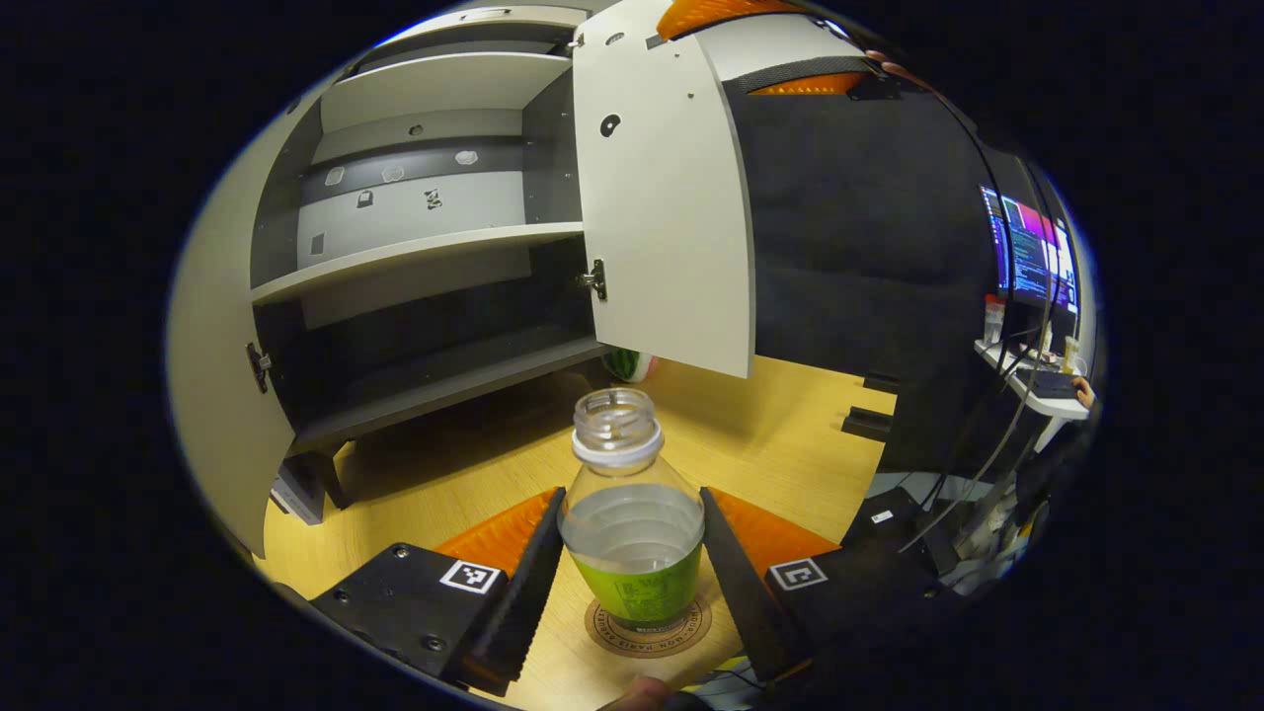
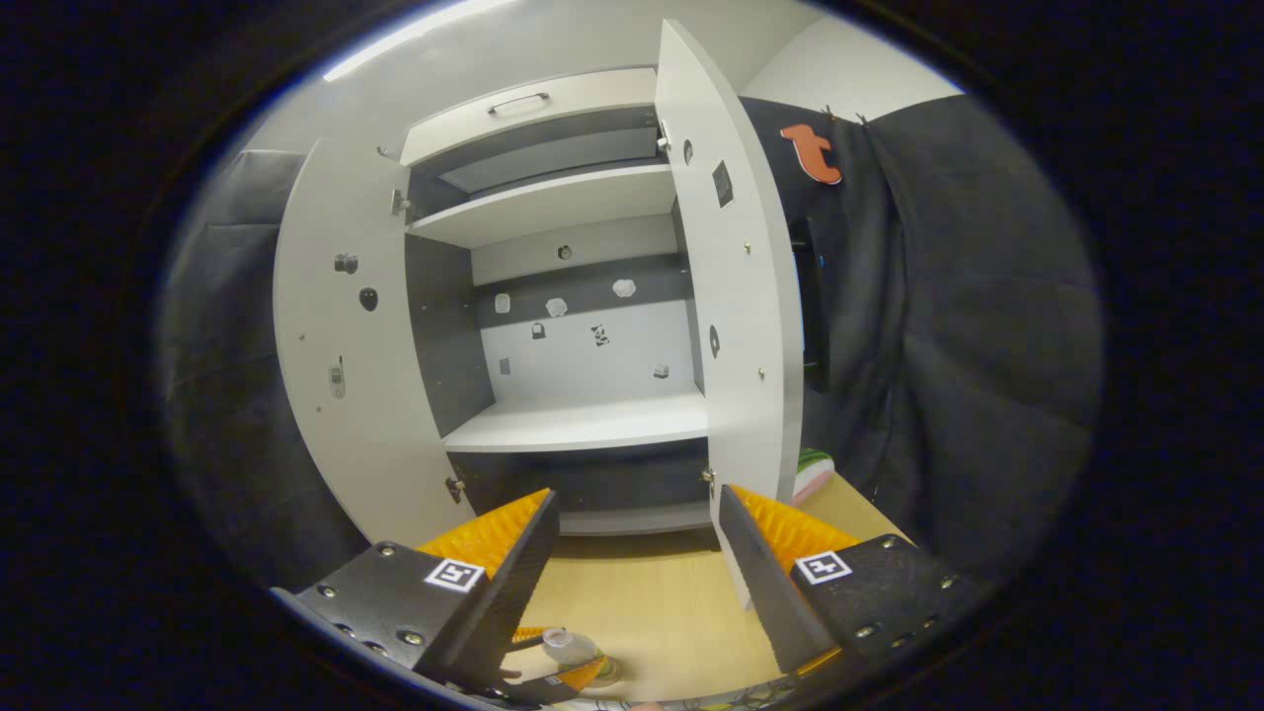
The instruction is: Grasp the bottle in the cabinet with the left hand and place it on the coaster, then close the right door with the right hand and the left door with the left hand.
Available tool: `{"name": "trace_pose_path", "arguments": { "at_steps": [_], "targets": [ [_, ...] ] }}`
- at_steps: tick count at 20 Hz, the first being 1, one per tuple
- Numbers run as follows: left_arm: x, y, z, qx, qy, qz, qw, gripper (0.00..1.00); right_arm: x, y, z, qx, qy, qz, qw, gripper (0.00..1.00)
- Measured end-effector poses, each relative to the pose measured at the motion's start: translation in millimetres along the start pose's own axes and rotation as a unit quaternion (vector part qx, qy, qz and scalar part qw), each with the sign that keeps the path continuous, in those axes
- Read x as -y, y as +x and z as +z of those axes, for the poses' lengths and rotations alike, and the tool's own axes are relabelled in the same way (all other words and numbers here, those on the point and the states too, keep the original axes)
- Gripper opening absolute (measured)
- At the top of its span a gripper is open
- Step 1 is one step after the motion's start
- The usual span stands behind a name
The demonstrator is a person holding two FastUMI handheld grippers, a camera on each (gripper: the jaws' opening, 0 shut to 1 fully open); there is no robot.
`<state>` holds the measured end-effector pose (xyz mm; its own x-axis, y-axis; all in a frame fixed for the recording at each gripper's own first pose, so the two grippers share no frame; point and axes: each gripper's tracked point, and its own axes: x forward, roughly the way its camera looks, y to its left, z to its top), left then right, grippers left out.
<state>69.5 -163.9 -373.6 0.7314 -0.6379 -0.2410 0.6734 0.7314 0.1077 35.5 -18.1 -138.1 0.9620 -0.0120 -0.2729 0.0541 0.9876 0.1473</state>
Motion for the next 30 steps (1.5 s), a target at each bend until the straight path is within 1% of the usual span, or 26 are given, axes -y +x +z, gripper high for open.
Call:
{"name": "trace_pose_path", "arguments": {
  "at_steps": [1, 4, 8, 14, 18, 20, 24, 27, 30],
  "targets": [
    [-1.0, -2.7, 4.1, 0.0, -0.006, 0.003, 1.0, 0.82, 0.1, -0.7, 0.9, 0.002, -0.003, 0.001, 1.0, 0.99],
    [-4.4, -10.5, 20.6, 0.006, -0.015, 0.012, 1.0, 0.84, 1.6, -5.1, -1.6, 0.002, -0.003, 0.005, 1.0, 0.99],
    [-9.4, -22.5, 54.4, 0.026, -0.016, 0.032, 0.999, 0.84, 4.1, -17.4, -4.9, 0.004, 0.009, 0.016, 1.0, 0.99],
    [-18.3, -55.1, 111.8, 0.06, -0.025, 0.088, 0.994, 0.83, 16.8, -42.1, -1.6, 0.016, 0.006, 0.036, 0.999, 0.99],
    [-32.1, -86.6, 149.3, 0.081, -0.041, 0.142, 0.986, 0.83, 28.2, -55.4, 19.5, 0.046, 0.008, 0.049, 0.998, 0.99],
    [-41.9, -112.4, 167.9, 0.088, -0.042, 0.18, 0.979, 0.83, 39.1, -58.5, 25.5, 0.049, 0.009, 0.047, 0.998, 0.99],
    [-57.2, -146.9, 193.9, 0.096, -0.065, 0.218, 0.969, 0.83, 64.3, -60.0, 44.1, 0.067, 0.0, 0.038, 0.997, 0.98],
    [-75.8, -173.8, 205.2, 0.09, -0.08, 0.25, 0.961, 0.83, 99.9, -52.5, 61.5, 0.075, -0.007, 0.014, 0.997, 0.98],
    [-91.8, -193.5, 220.4, 0.092, -0.101, 0.267, 0.954, 0.83, 139.8, -43.8, 85.1, 0.08, -0.002, -0.016, 0.997, 0.98]
  ]
}}
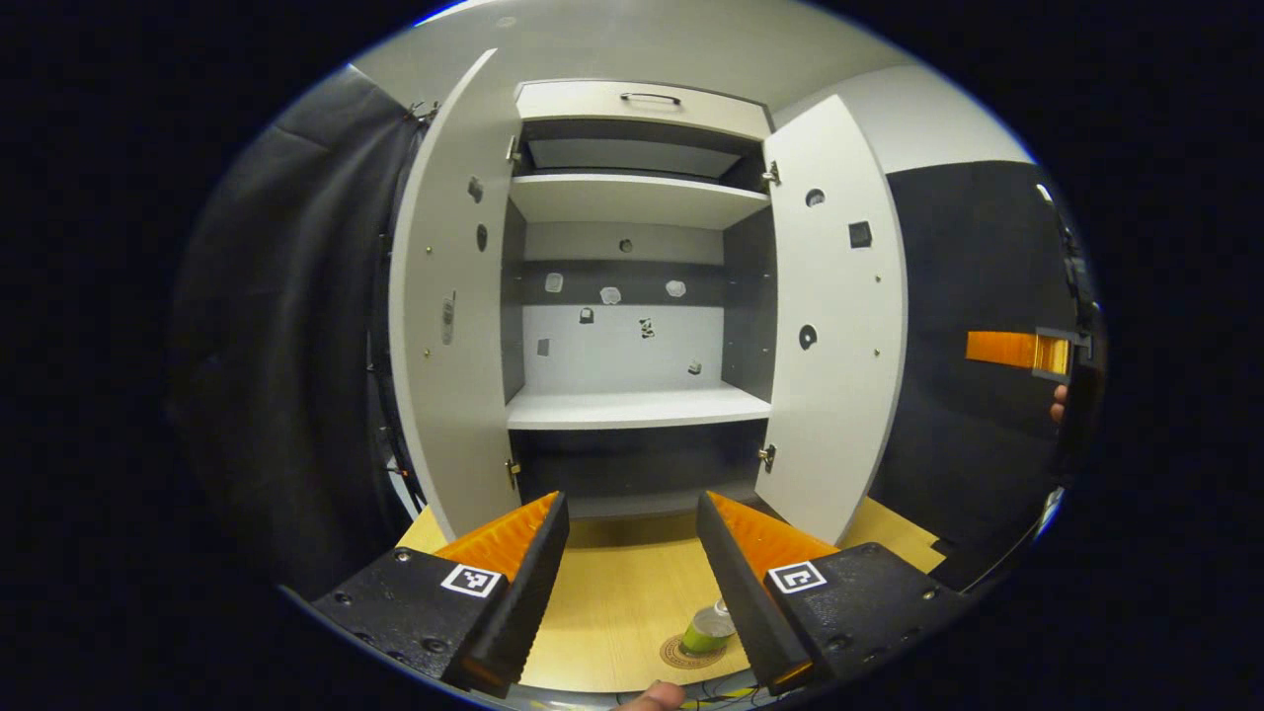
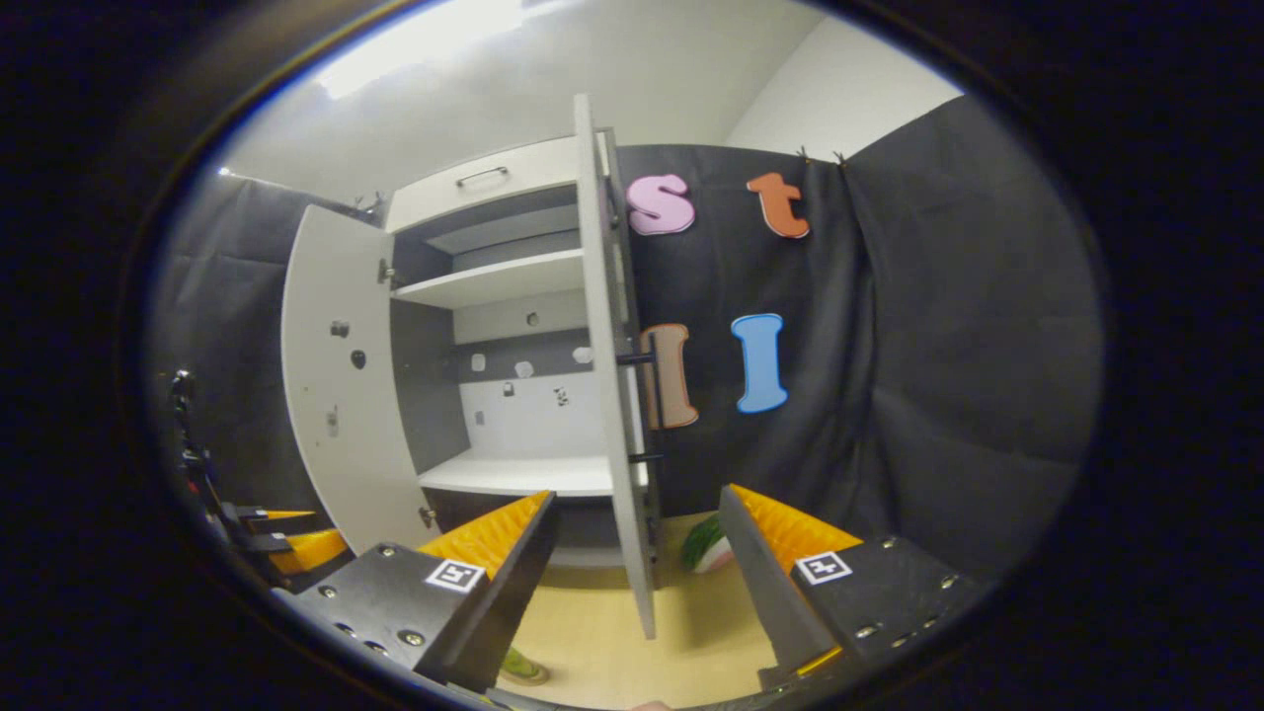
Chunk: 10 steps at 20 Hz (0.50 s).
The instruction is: Grasp the bottle in the cabinet with the left hand and place it on the coaster, then close the right door with the right hand and the left door with the left hand.
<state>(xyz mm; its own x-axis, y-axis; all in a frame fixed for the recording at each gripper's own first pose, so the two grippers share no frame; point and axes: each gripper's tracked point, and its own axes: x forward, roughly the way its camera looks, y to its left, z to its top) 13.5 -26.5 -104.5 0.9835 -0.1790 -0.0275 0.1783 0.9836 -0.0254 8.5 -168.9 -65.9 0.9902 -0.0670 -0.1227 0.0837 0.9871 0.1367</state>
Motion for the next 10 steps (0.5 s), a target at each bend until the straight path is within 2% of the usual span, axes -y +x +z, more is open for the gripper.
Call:
{"name": "trace_pose_path", "arguments": {
  "at_steps": [6, 10],
  "targets": [
    [-42.8, -10.5, 45.0, 0.018, 0.008, 0.034, 0.999, 0.83, 55.3, 36.8, 36.7, 0.02, -0.029, -0.041, 0.999, 0.98],
    [-65.3, -24.5, 64.7, 0.029, 0.002, 0.048, 0.998, 0.83, 68.8, 63.1, 50.6, 0.017, -0.02, -0.045, 0.999, 0.98]
  ]
}}
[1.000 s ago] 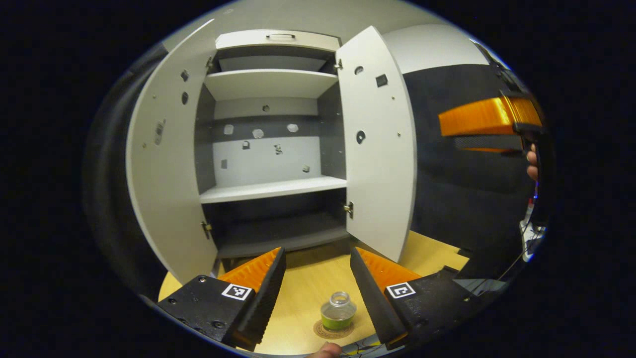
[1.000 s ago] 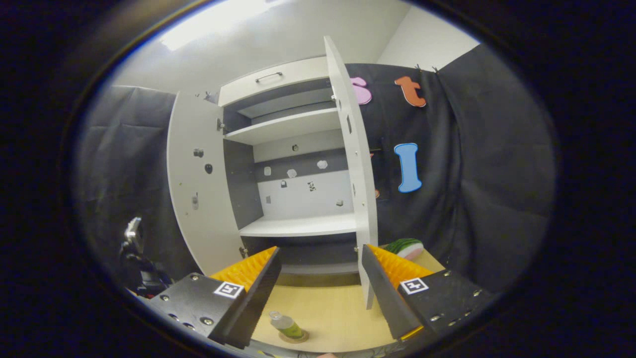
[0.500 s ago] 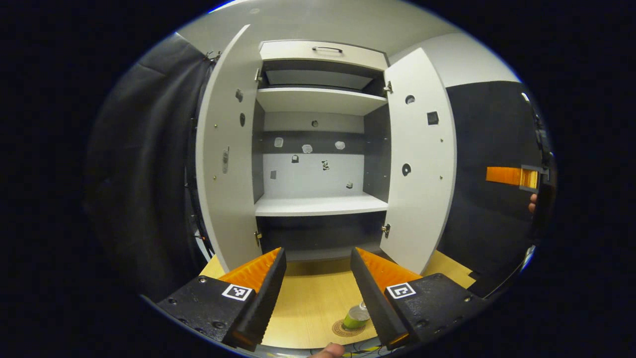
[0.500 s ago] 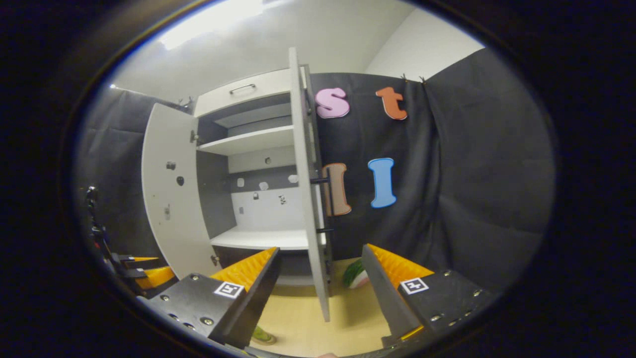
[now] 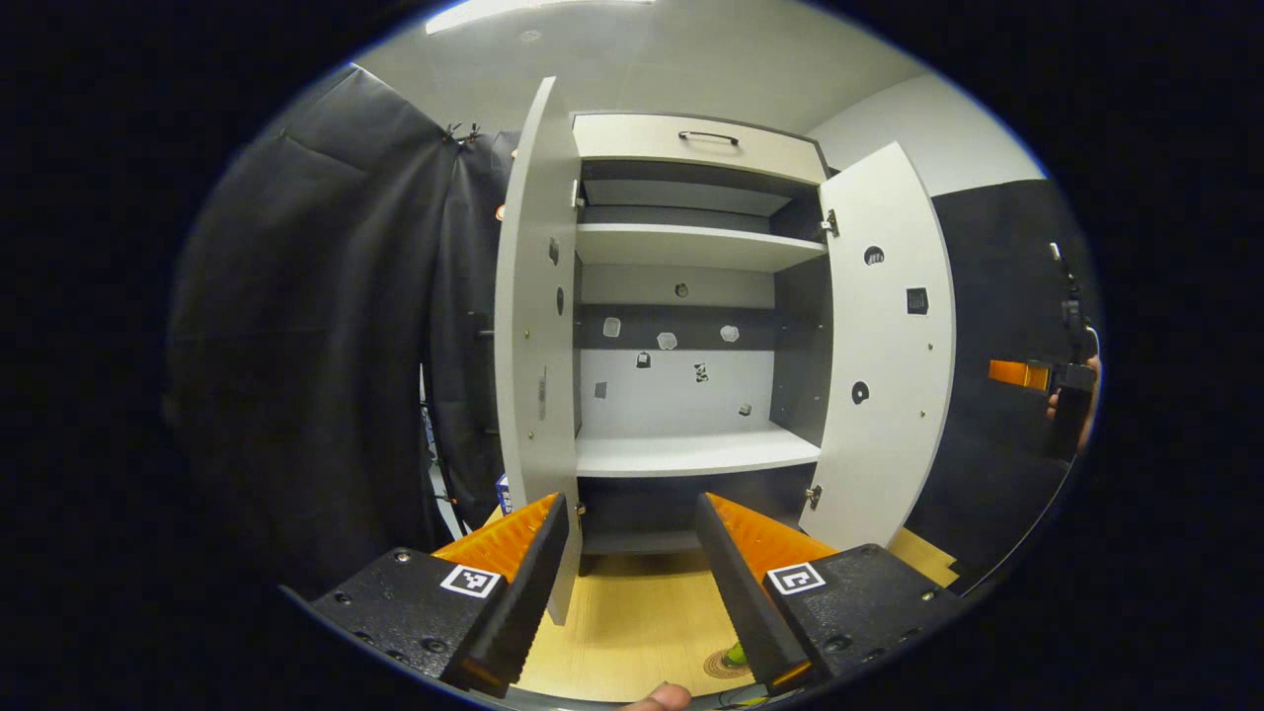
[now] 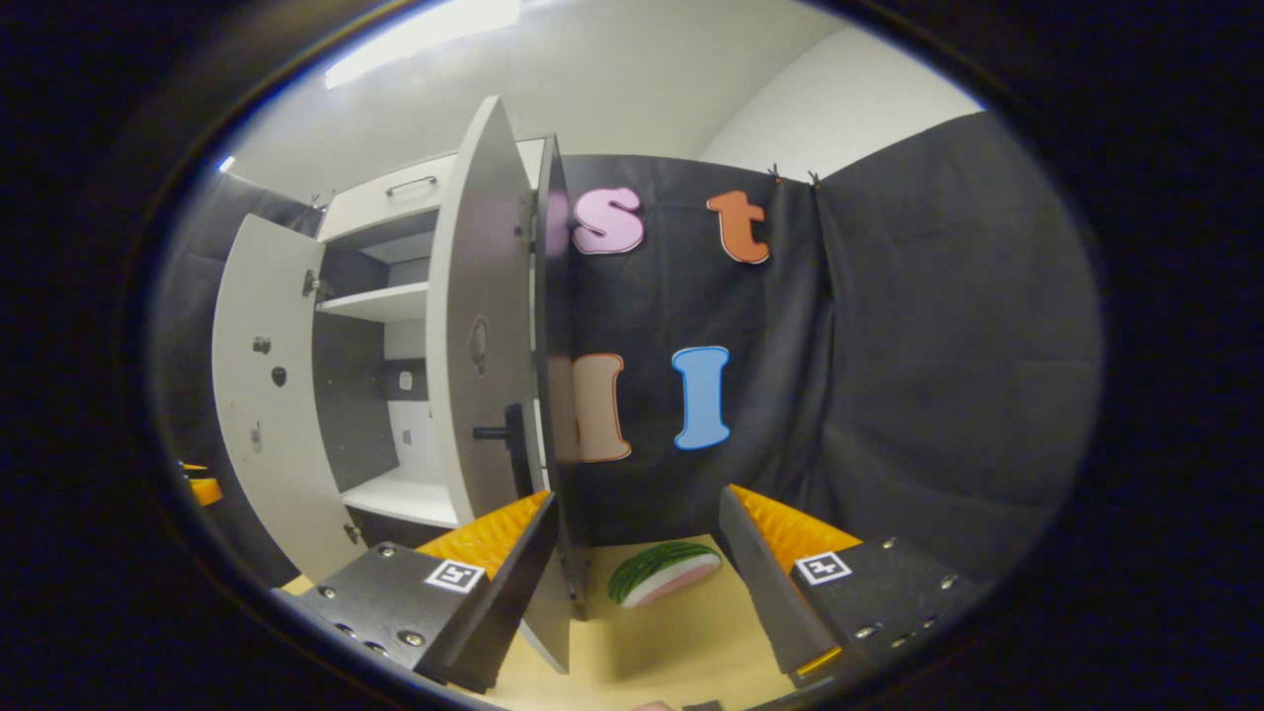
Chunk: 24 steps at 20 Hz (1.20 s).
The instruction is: Grasp the bottle in the cabinet with the left hand and place it on the coaster, then close the right door with the right hand and the left door with the left hand.
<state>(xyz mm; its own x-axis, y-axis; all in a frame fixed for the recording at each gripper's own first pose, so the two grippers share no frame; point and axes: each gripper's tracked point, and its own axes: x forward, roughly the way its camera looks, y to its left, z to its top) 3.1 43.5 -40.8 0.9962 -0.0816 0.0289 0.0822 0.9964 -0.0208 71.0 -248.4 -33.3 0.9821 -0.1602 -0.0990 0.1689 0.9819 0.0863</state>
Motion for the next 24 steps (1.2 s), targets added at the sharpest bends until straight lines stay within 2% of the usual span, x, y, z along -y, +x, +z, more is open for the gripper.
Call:
{"name": "trace_pose_path", "arguments": {
  "at_steps": [5, 11, 14, 15, 16, 17, 18, 19, 20, 24],
  "targets": [
    [-13.7, -8.2, -8.0, -0.012, -0.007, -0.011, 1.0, 0.82, 6.8, 17.7, -5.4, -0.018, 0.005, -0.014, 1.0, 0.99],
    [-41.4, -5.3, -11.7, -0.009, -0.018, 0.0, 1.0, 0.83, 5.9, 52.8, -21.1, -0.039, -0.004, -0.035, 0.999, 0.98],
    [-54.9, -4.2, -13.0, -0.01, -0.012, 0.004, 1.0, 0.82, -18.7, 71.1, -26.8, -0.045, 0.0, -0.003, 0.999, 0.98],
    [-59.0, -4.5, -13.1, -0.008, -0.009, 0.006, 1.0, 0.83, -25.3, 77.5, -30.9, -0.05, 0.001, 0.003, 0.999, 0.94],
    [-61.4, -4.7, -16.5, -0.01, -0.01, 0.006, 1.0, 0.83, -24.0, 81.7, -35.1, -0.053, -0.003, -0.004, 0.999, 0.99],
    [-62.0, -5.9, -19.0, -0.013, -0.016, 0.004, 1.0, 0.83, -26.6, 82.3, -30.6, -0.049, -0.009, -0.003, 0.999, 0.96],
    [-58.6, -7.6, -20.6, -0.014, -0.026, -0.002, 1.0, 0.83, -29.0, 80.3, -26.9, -0.043, -0.013, -0.008, 0.999, 1.0],
    [-54.2, -7.8, -22.5, -0.015, -0.036, -0.01, 0.999, 0.82, -29.3, 78.6, -28.0, -0.044, -0.018, -0.013, 0.999, 0.87],
    [-48.7, -7.6, -25.8, -0.017, -0.045, -0.022, 0.999, 0.83, -32.0, 78.4, -27.9, -0.048, -0.022, -0.014, 0.999, 0.94],
    [-41.7, -2.6, -25.7, -0.01, -0.038, -0.041, 0.998, 0.83, -31.6, 73.6, -27.9, -0.049, -0.019, -0.036, 0.998, 0.94]
  ]
}}
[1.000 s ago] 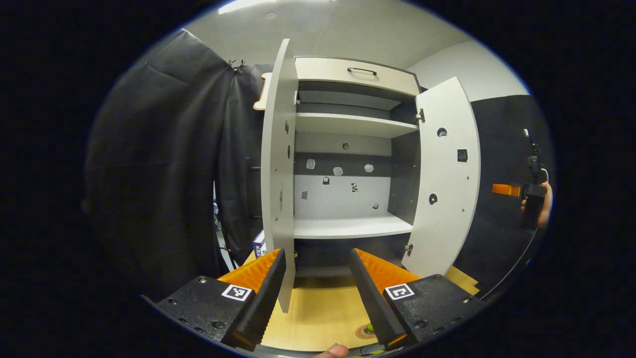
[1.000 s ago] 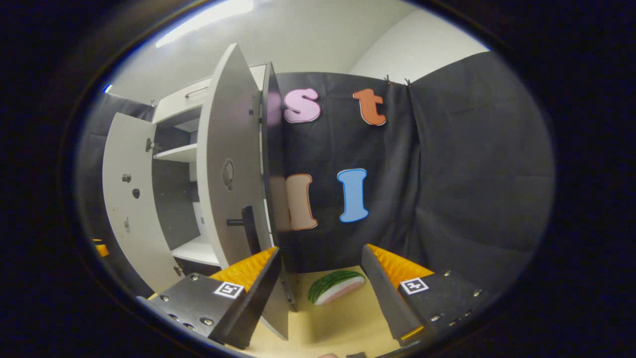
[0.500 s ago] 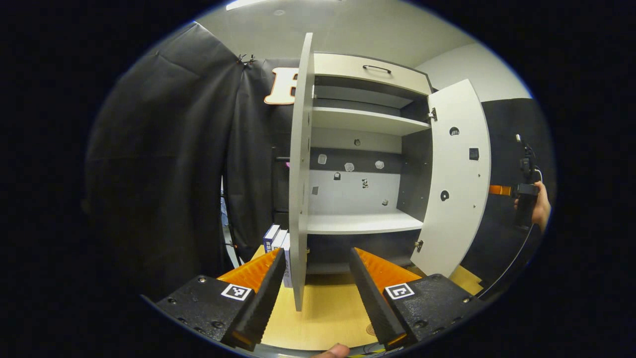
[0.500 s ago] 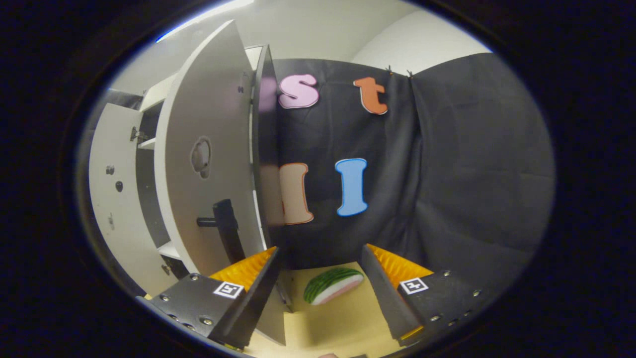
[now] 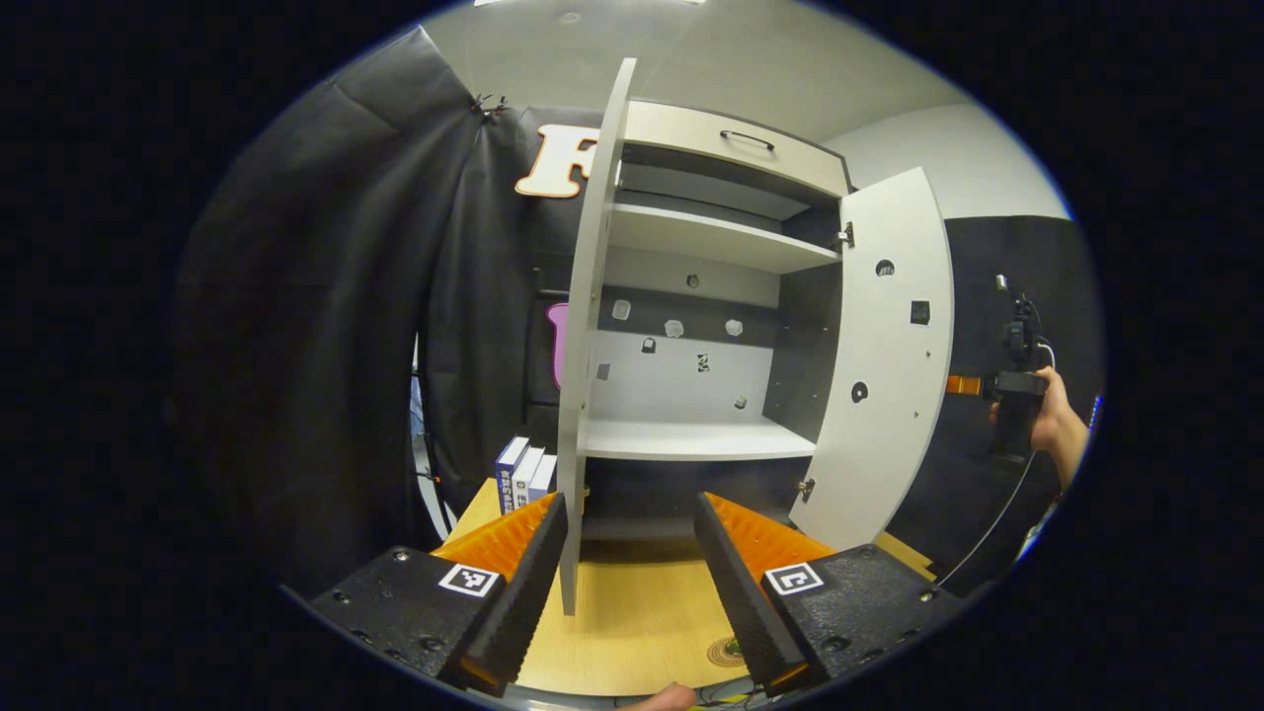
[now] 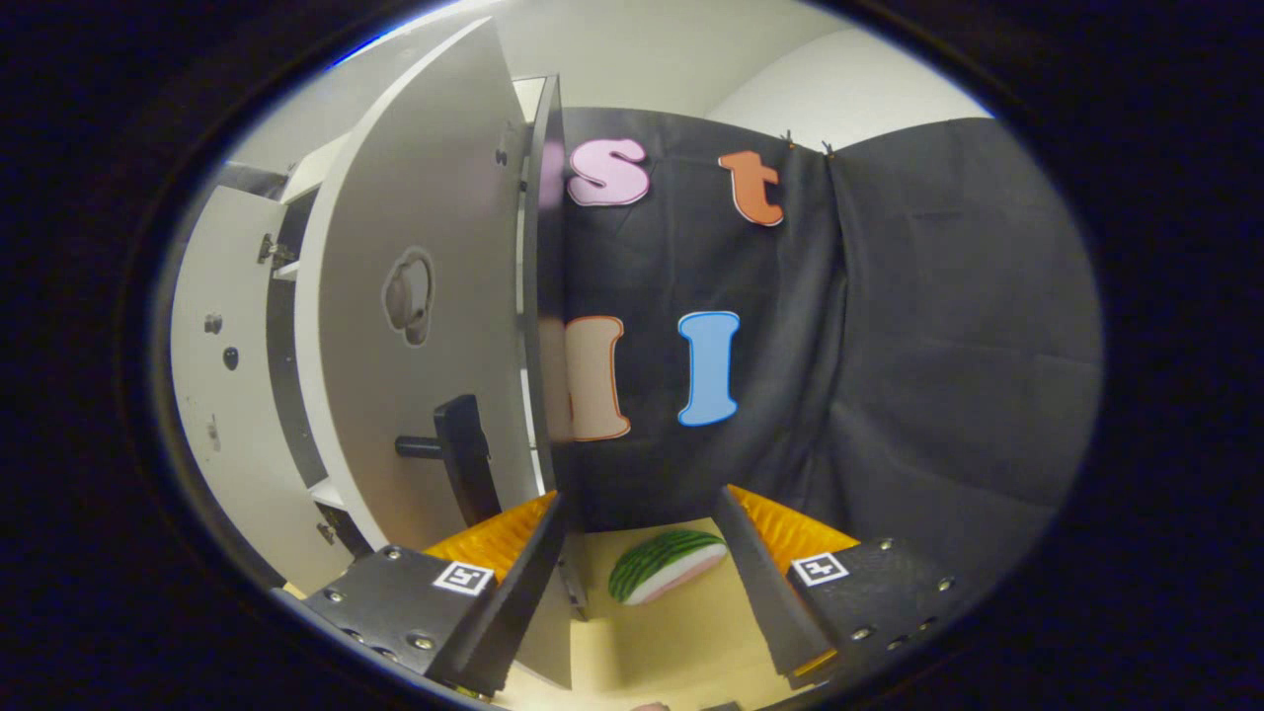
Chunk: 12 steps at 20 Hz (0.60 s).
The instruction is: Grasp the bottle in the cabinet with the left hand and place it on the coaster, then close the right door with the right hand and the left door with the left hand.
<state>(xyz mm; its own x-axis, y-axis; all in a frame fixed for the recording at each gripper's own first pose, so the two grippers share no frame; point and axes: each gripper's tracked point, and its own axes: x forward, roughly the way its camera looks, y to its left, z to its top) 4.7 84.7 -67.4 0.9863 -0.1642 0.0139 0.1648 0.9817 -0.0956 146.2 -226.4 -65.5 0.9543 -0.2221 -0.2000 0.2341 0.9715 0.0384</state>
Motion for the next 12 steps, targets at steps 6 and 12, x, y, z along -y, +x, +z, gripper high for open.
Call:
{"name": "trace_pose_path", "arguments": {
  "at_steps": [6, 12],
  "targets": [
    [12.9, 1.4, 2.5, 0.006, 0.006, -0.024, 1.0, 0.83, -14.7, -4.2, 6.4, 0.011, -0.012, 0.006, 1.0, 0.93],
    [32.0, 6.9, 22.6, 0.026, 0.006, -0.046, 0.999, 0.85, -37.6, -6.4, 18.7, 0.034, -0.018, 0.022, 0.999, 0.89]
  ]
}}
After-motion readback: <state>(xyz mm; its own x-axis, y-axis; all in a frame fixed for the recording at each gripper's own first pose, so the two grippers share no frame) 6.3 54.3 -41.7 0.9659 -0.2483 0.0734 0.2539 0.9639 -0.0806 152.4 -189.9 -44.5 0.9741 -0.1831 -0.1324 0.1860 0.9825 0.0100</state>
